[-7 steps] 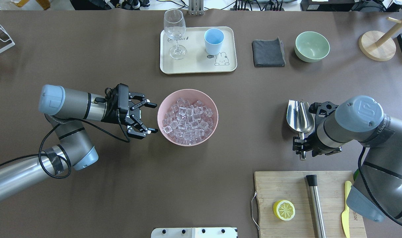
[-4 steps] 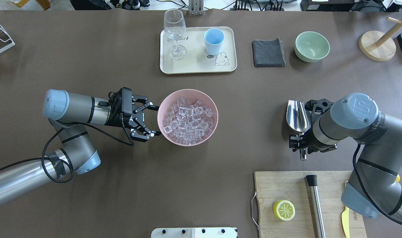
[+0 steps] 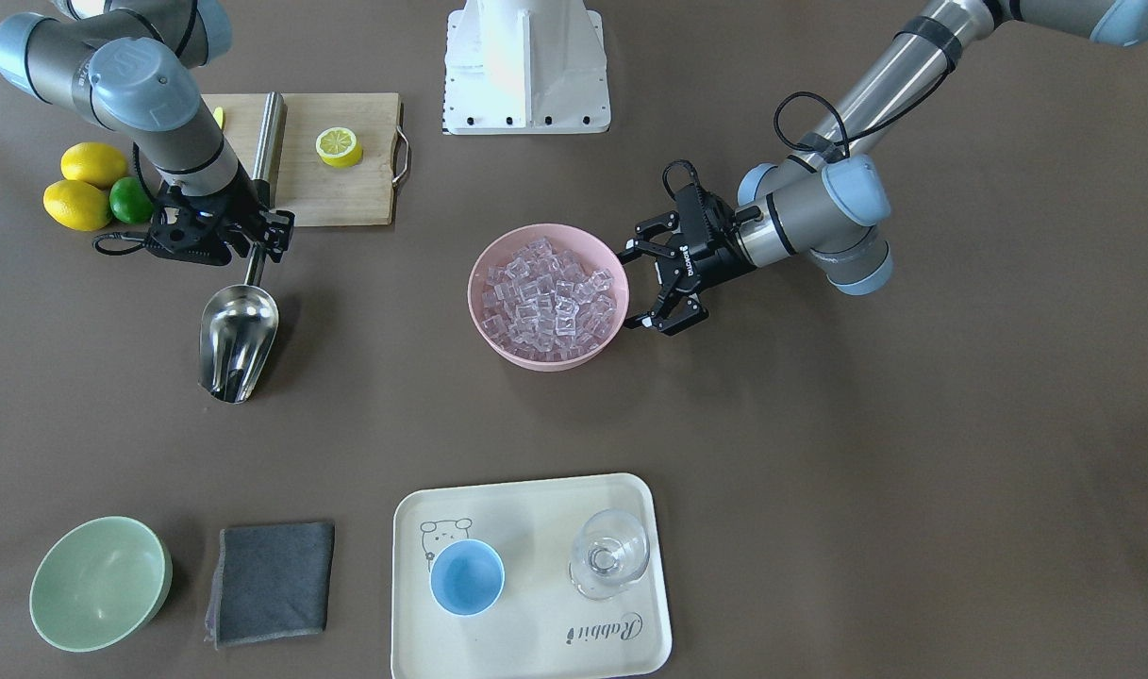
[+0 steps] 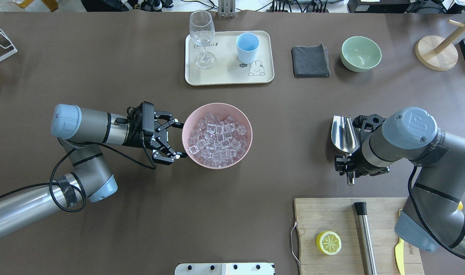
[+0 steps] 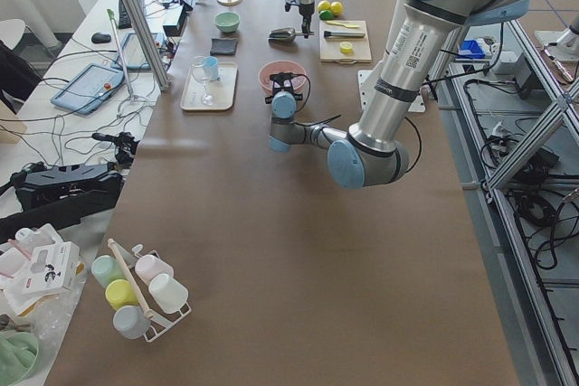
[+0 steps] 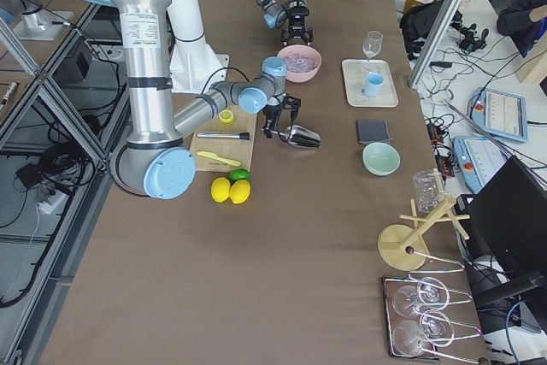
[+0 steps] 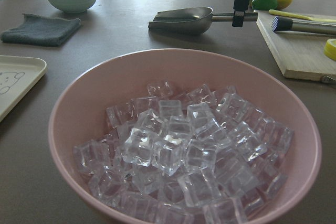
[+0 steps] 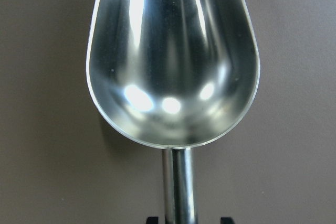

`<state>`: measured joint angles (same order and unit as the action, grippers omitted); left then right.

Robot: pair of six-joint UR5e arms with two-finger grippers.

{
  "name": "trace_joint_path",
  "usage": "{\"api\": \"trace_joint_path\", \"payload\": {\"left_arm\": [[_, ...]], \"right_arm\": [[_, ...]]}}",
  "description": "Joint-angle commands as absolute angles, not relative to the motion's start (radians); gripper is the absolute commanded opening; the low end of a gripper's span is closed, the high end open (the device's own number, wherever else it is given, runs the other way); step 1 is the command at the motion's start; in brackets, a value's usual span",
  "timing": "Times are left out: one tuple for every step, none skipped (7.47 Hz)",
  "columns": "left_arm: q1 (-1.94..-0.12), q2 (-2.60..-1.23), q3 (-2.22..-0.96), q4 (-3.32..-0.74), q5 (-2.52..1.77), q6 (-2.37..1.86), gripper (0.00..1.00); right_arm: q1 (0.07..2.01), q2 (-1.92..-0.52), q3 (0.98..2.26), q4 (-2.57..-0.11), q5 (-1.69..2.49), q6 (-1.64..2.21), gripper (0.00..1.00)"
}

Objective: Put ice in cup with scoop

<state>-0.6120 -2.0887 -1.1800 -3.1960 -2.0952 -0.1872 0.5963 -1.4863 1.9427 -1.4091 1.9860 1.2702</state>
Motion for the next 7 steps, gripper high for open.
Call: {"api": "trace_joint_path", "payload": {"left_arm": [[-0.615,-2.088,-1.18,-3.195,-2.095,-0.189,0.97],[-0.617,-2.086,-1.18,-3.195,-2.095,-0.187,0.97],[-0.617,-2.088,-1.181,-3.195,-2.095,-0.187,0.97],[-0.618,-2.088,-1.181,-3.195,-2.092,-0.189,0.97],[-0.618,-2.088,-1.181,-3.195,-2.092,-0.189,0.97],[-0.62,-2.088,-1.181,-3.195,-2.092,-0.189,0.97],[-0.626,-2.089,-1.183,-3.195,-2.094,-0.19,0.97]], "right_arm": [[0.597,-1.488,1.944,-1.408,1.986,1.272,0.31],[0.597,-1.486,1.944,-1.408,1.987,1.27,0.13],[0.597,-1.486,1.944,-1.408,1.987,1.27,0.0],[0.597,-1.485,1.947,-1.408,1.985,1.272,0.0],[0.597,-1.485,1.954,-1.41,1.983,1.273,0.0],[0.609,-1.491,1.989,-1.422,1.968,1.261,0.0],[0.644,-1.503,2.023,-1.463,1.965,1.162,0.0]]}}
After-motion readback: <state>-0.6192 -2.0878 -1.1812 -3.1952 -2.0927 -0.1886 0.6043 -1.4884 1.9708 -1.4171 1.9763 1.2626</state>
